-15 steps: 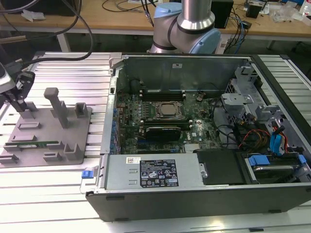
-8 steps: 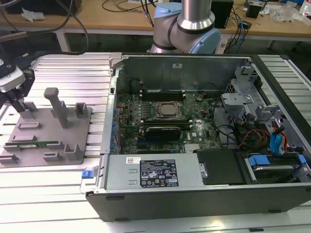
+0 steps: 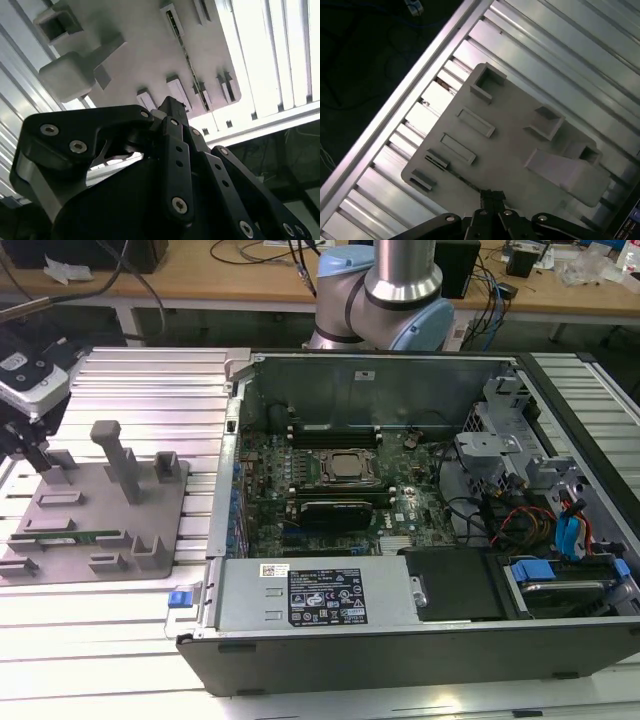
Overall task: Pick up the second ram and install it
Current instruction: 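Pick up the second ram and move it above second insertion slot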
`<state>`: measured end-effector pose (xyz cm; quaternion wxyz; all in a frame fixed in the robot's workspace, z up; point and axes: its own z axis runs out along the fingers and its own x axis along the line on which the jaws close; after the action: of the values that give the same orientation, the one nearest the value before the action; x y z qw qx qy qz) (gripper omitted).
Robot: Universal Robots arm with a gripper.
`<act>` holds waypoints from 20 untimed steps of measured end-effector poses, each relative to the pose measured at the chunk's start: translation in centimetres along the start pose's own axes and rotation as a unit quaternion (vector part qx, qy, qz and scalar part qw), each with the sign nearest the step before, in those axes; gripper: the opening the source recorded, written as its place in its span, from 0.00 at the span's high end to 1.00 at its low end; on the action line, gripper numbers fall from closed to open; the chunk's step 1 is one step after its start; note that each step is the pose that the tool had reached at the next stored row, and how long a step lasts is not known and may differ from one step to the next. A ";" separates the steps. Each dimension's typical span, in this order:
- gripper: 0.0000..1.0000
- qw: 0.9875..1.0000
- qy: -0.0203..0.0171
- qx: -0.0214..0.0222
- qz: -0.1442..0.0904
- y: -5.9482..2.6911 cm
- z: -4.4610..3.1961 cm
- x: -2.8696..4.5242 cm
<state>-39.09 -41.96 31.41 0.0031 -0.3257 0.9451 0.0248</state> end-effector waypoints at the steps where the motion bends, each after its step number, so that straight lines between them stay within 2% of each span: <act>1: 0.92 1.000 0.001 0.000 -0.012 0.00 0.01 0.00; 3: 0.92 0.999 0.002 -0.001 -0.037 0.00 0.04 0.00; 5: 0.92 0.997 0.003 -0.002 -0.077 -0.01 0.09 0.00; 7: 0.92 0.995 0.004 -0.002 -0.099 0.00 0.12 0.00; 8: 0.92 0.992 0.006 -0.003 -0.124 -0.01 0.15 0.00; 10: 0.92 0.985 0.008 -0.004 -0.174 -0.01 0.21 0.00; 12: 0.92 0.981 0.009 -0.004 -0.194 -0.01 0.24 0.00; 13: 0.92 0.978 0.009 -0.005 -0.209 -0.01 0.26 0.00; 14: 0.92 0.973 0.010 -0.005 -0.230 -0.02 0.30 0.00; 15: 0.92 0.968 0.011 -0.006 -0.251 -0.02 0.34 0.01; 16: 0.92 0.963 0.012 -0.006 -0.268 -0.02 0.37 0.01; 17: 0.92 0.954 0.014 -0.007 -0.301 -0.02 0.47 0.01; 19: 0.92 0.947 0.014 -0.007 -0.320 -0.03 0.53 0.01; 20: 0.92 0.941 0.015 -0.007 -0.338 -0.03 0.59 0.01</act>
<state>-39.09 -41.96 30.82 -0.0055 -0.6261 0.7793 0.0244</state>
